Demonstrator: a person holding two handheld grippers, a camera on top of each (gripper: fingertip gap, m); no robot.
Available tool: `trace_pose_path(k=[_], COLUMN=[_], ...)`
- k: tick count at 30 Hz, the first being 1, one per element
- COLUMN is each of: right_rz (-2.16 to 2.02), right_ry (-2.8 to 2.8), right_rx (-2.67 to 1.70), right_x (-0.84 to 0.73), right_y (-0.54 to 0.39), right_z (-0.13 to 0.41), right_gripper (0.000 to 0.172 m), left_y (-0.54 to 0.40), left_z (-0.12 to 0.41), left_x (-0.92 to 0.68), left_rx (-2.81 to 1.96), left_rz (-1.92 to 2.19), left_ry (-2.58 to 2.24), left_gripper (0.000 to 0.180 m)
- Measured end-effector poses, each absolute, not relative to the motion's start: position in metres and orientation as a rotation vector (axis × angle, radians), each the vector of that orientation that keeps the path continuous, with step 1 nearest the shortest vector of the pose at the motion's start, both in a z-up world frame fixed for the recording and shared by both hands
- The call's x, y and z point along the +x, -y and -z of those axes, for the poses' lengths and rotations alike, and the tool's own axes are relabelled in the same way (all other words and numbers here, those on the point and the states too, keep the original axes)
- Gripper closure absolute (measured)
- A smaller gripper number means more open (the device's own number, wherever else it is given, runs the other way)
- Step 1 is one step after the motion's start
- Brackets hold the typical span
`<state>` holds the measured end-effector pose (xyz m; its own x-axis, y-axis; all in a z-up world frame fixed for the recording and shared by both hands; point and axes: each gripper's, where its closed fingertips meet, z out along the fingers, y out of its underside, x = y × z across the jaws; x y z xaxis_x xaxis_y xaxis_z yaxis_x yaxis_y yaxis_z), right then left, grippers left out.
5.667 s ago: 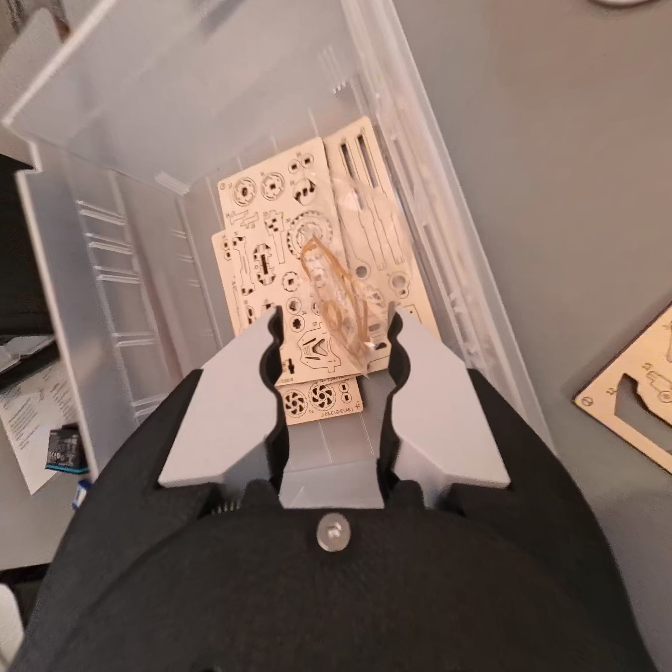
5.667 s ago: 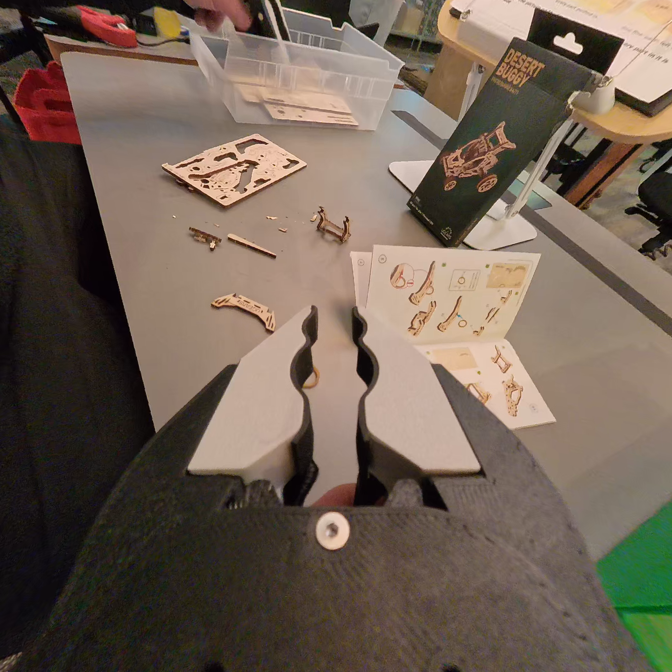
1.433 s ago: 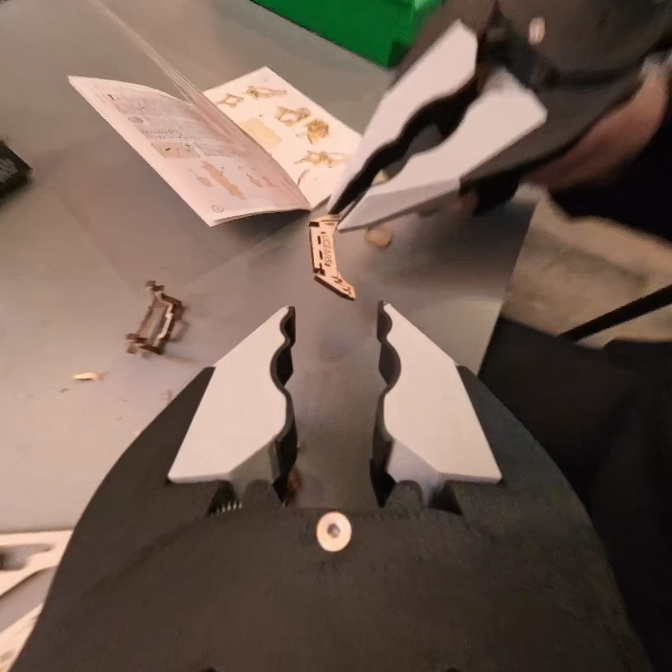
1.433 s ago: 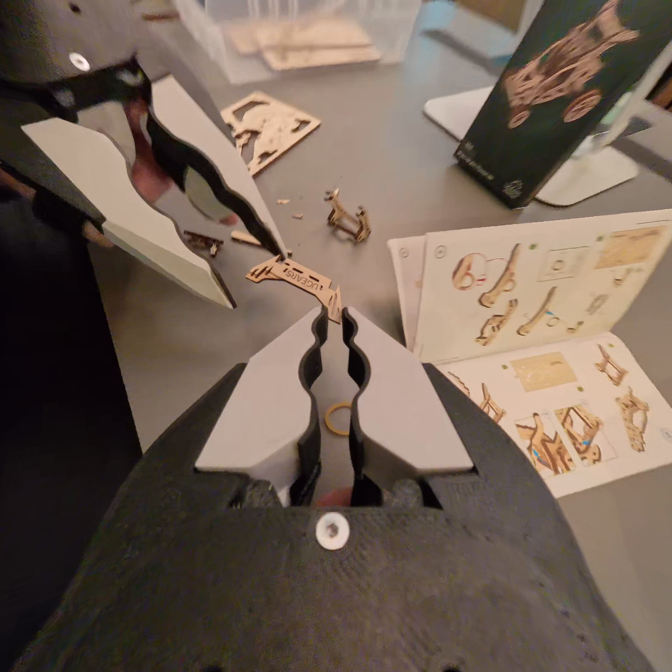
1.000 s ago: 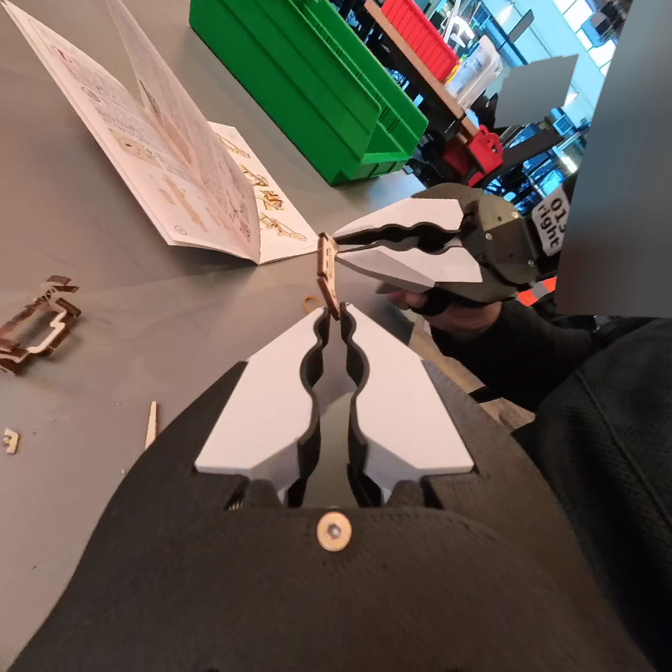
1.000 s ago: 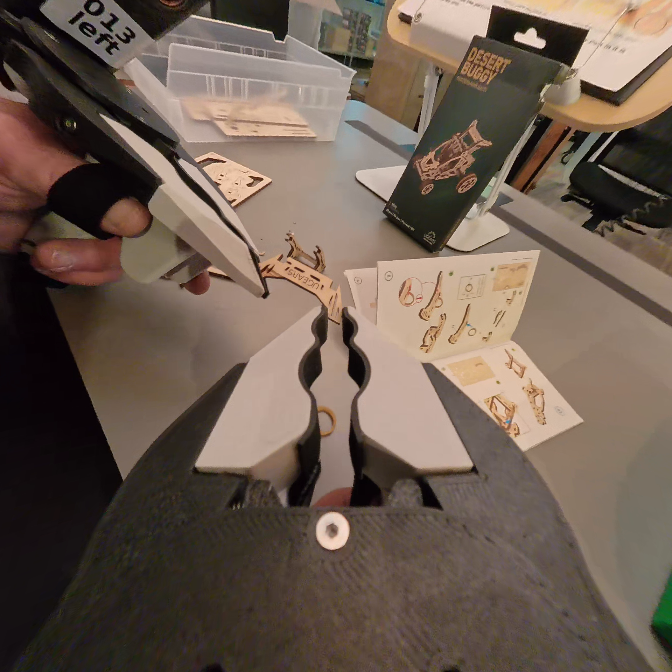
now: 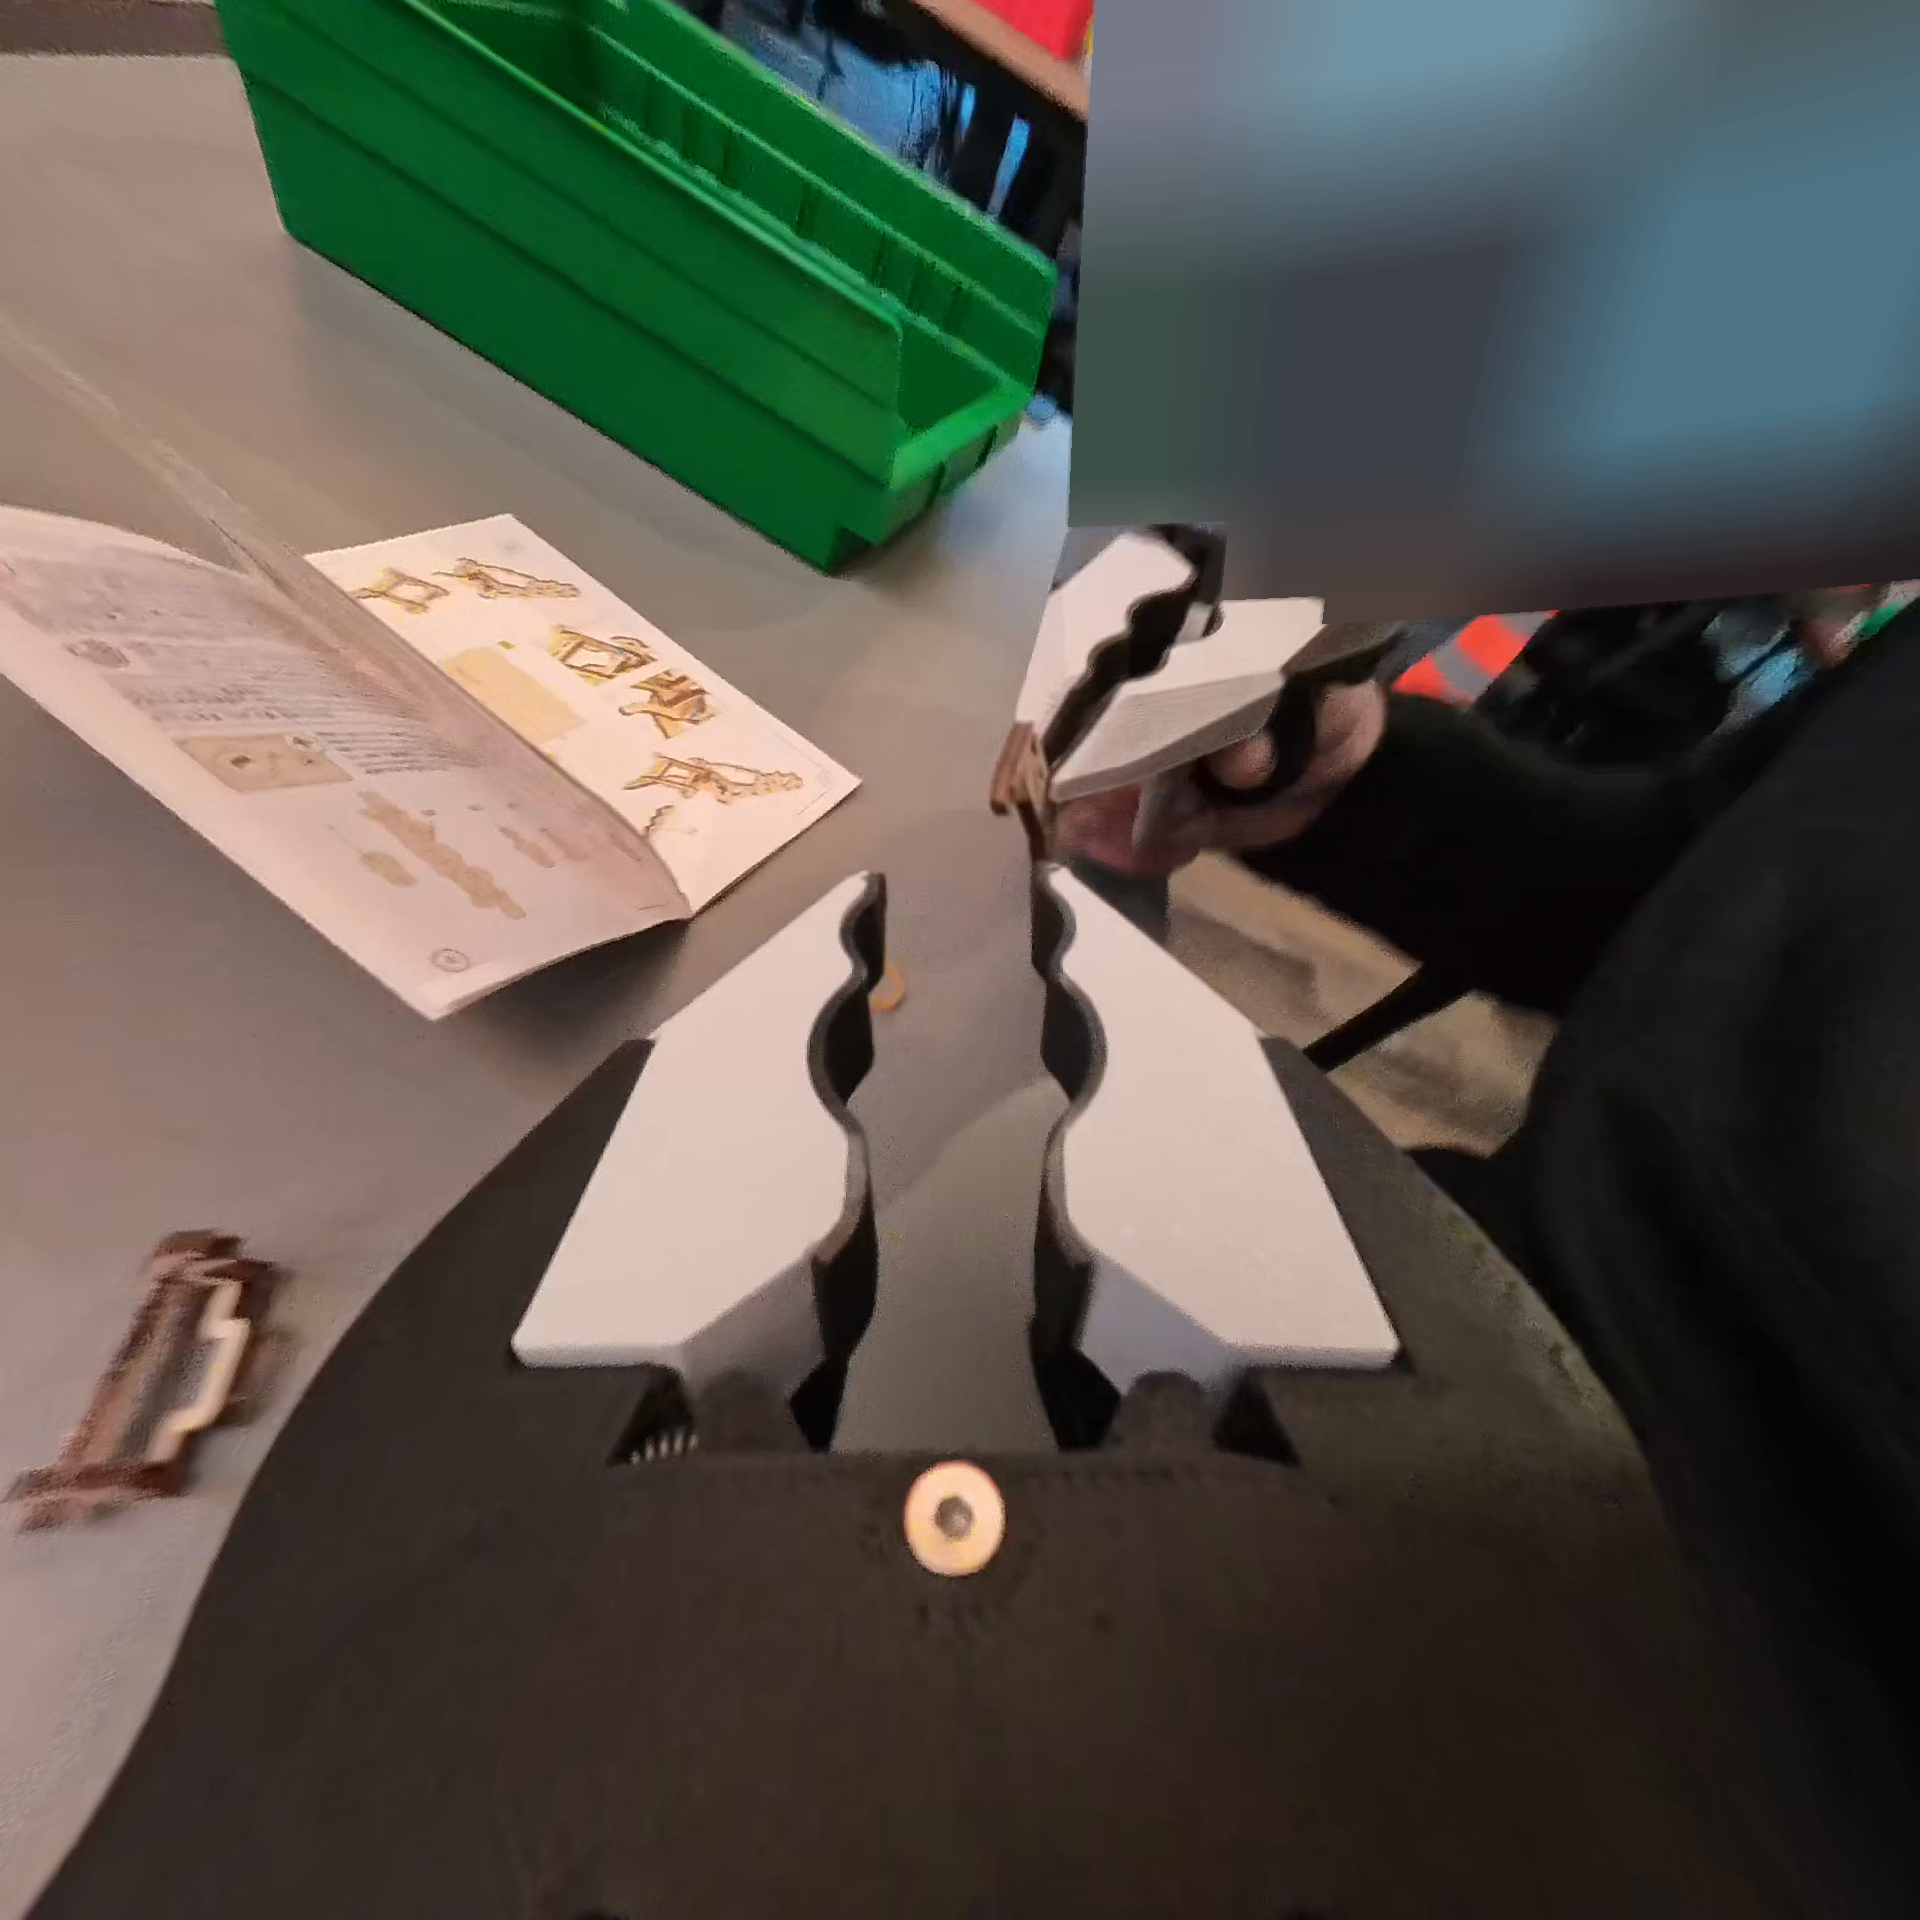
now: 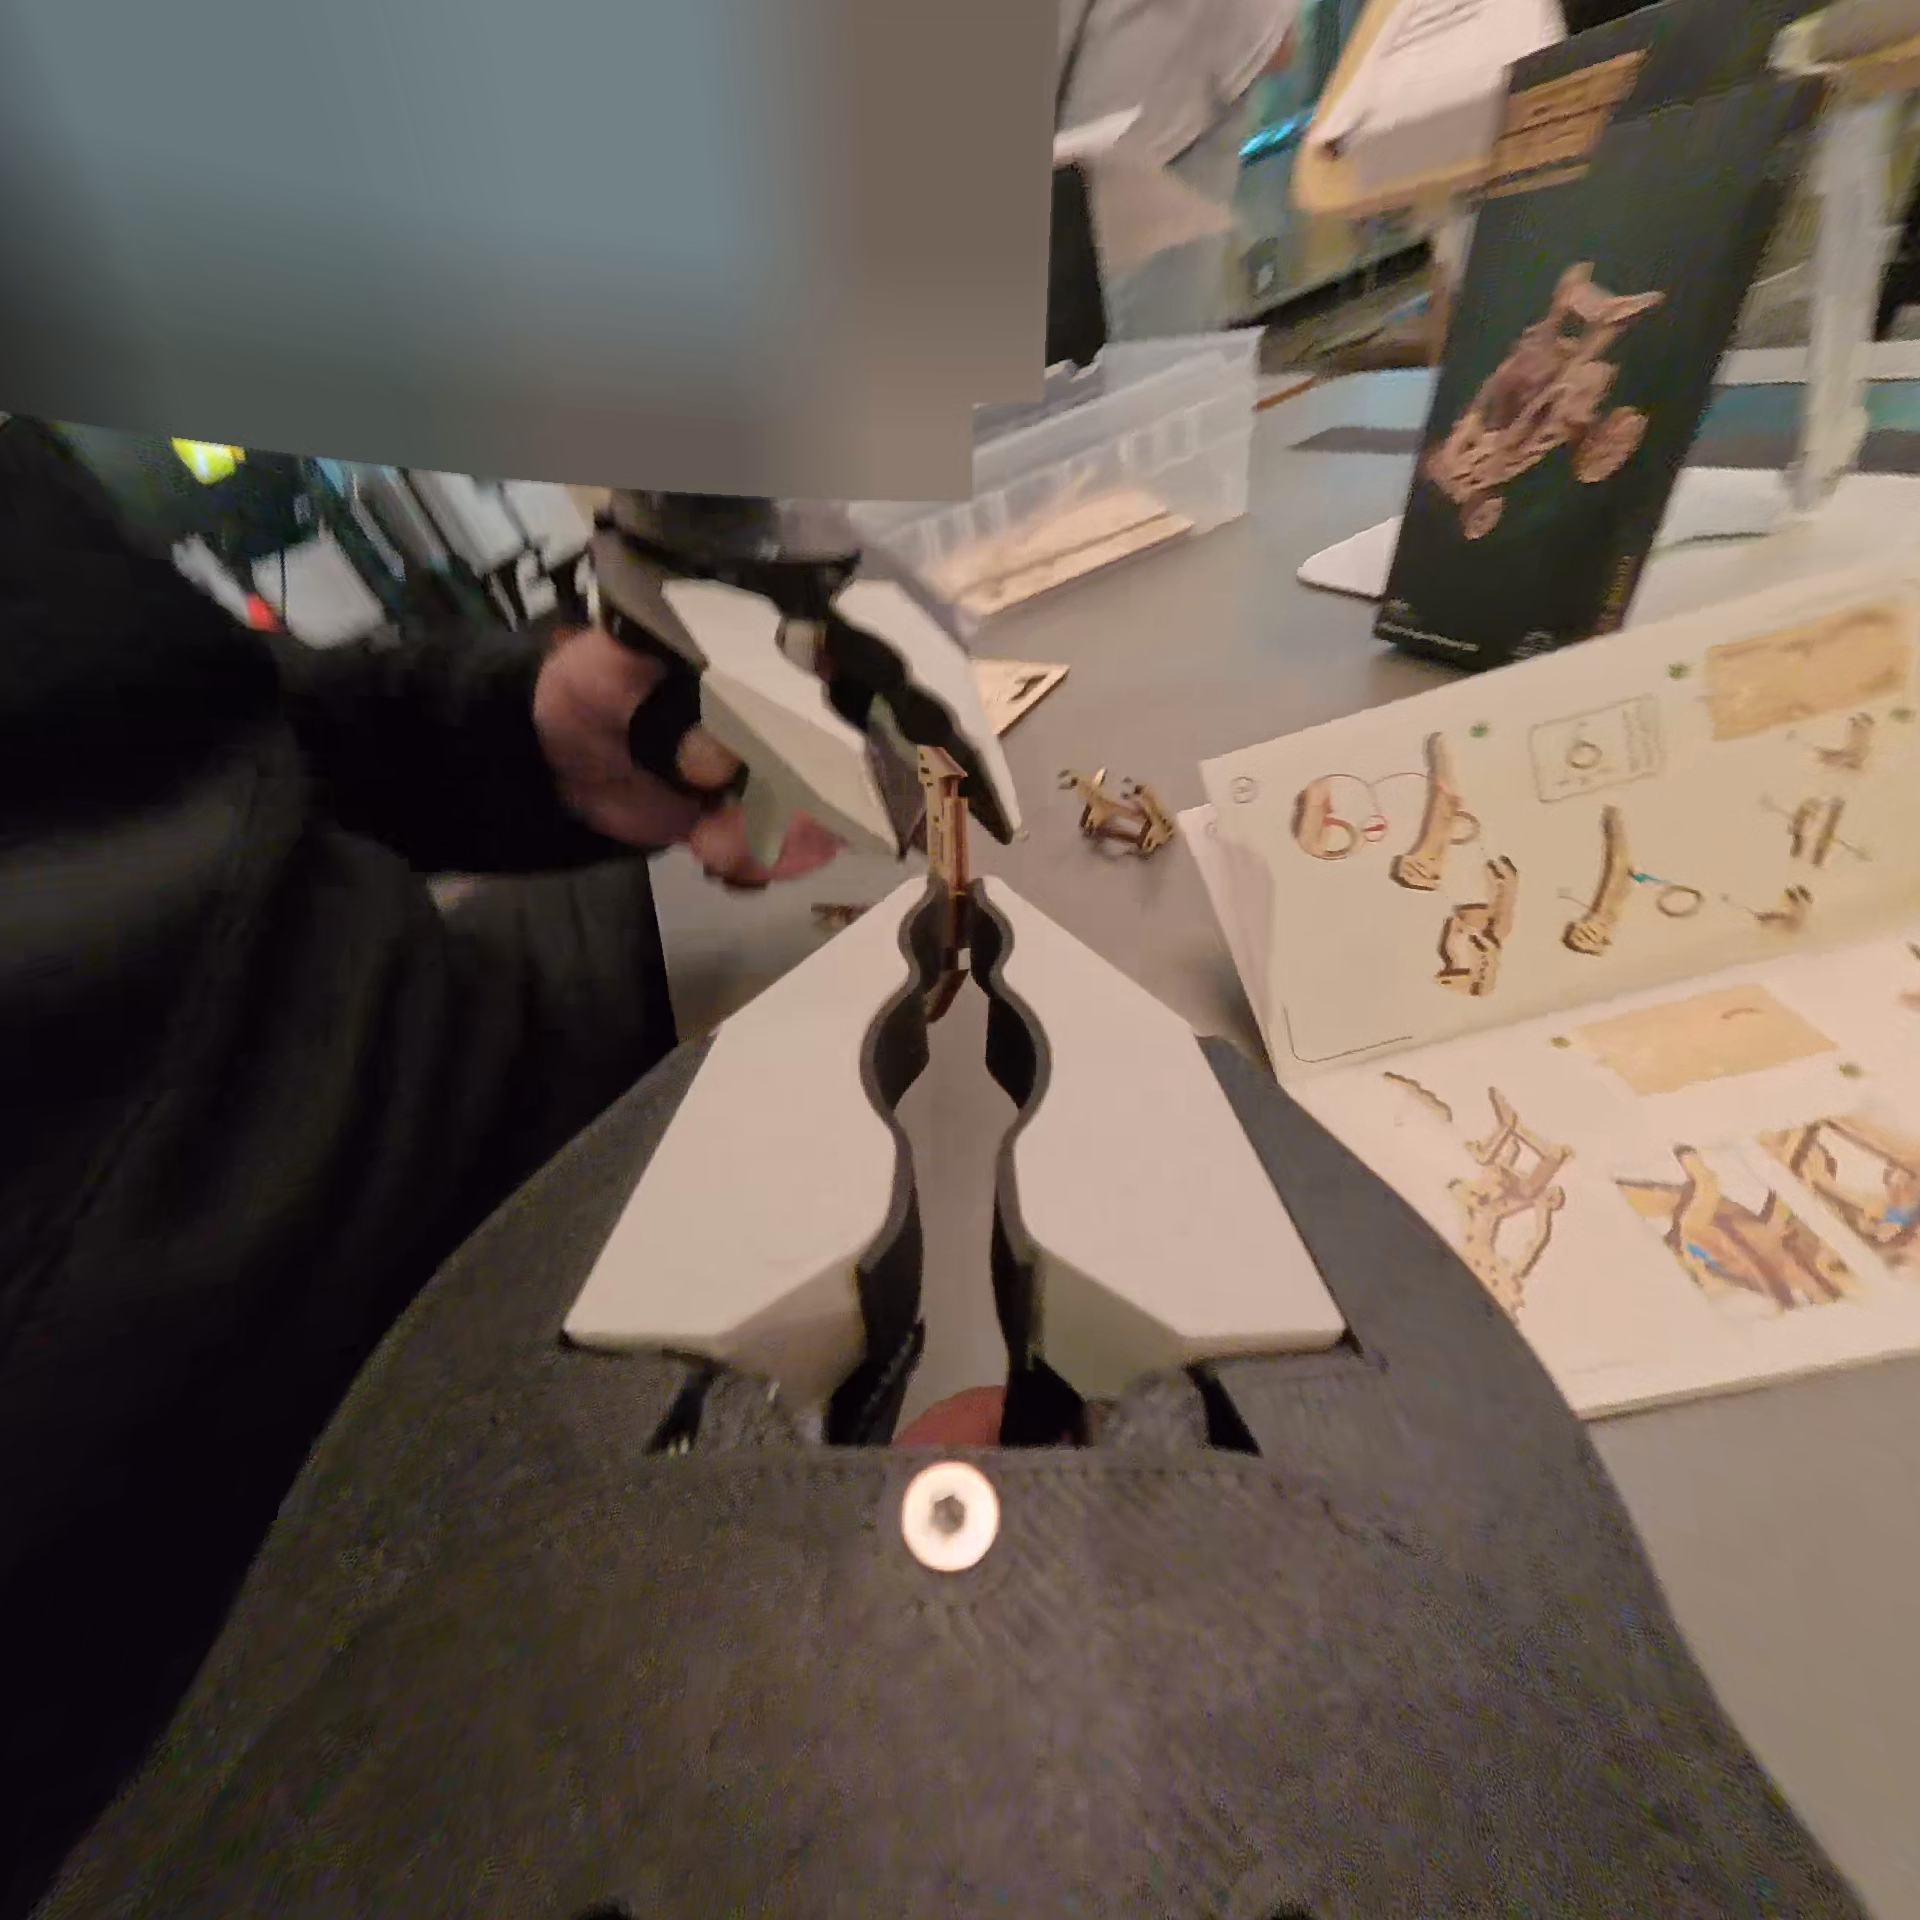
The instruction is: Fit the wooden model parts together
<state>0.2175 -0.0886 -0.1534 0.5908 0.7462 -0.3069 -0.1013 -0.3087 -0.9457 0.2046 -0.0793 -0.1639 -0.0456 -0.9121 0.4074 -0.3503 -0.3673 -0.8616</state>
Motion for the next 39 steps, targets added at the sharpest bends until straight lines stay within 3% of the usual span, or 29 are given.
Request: trace_pose_path(k=[7,10,13,19,23,39], right_rz=[-1.083,-1.078,-1.084,-1.101,-1.07,-0.247], right_ry=[0.212,0.193,0.184,0.176,0.191,1.027], right_rx=[-1.549,-1.548,-1.548,-1.559,-1.624,-2.066], right_x=[0.224,0.221,0.22,0.22,0.227,0.227], right_y=[0.085,0.085,0.084,0.084,0.082,0.095], right_z=[0.138,0.138,0.138,0.138,0.146,0.243], right_gripper=[0.171,0.171,0.171,0.17,0.149,0.168], left_y=[0.099,0.101,0.103,0.103,0.097,0.09], left_z=[0.167,0.16,0.153,0.154,0.159,0.192], left_x=[0.225,0.233,0.236,0.235,0.232,0.201], left_rx=[-1.742,-1.716,-1.684,-1.686,-1.765,-2.047], left_rz=[1.576,1.622,1.66,1.694,1.721,1.717], left_ry=[-1.221,-1.208,-1.198,-1.176,-1.12,-0.992], left_gripper=[0.156,0.161,0.178,0.18,0.18,0.18])
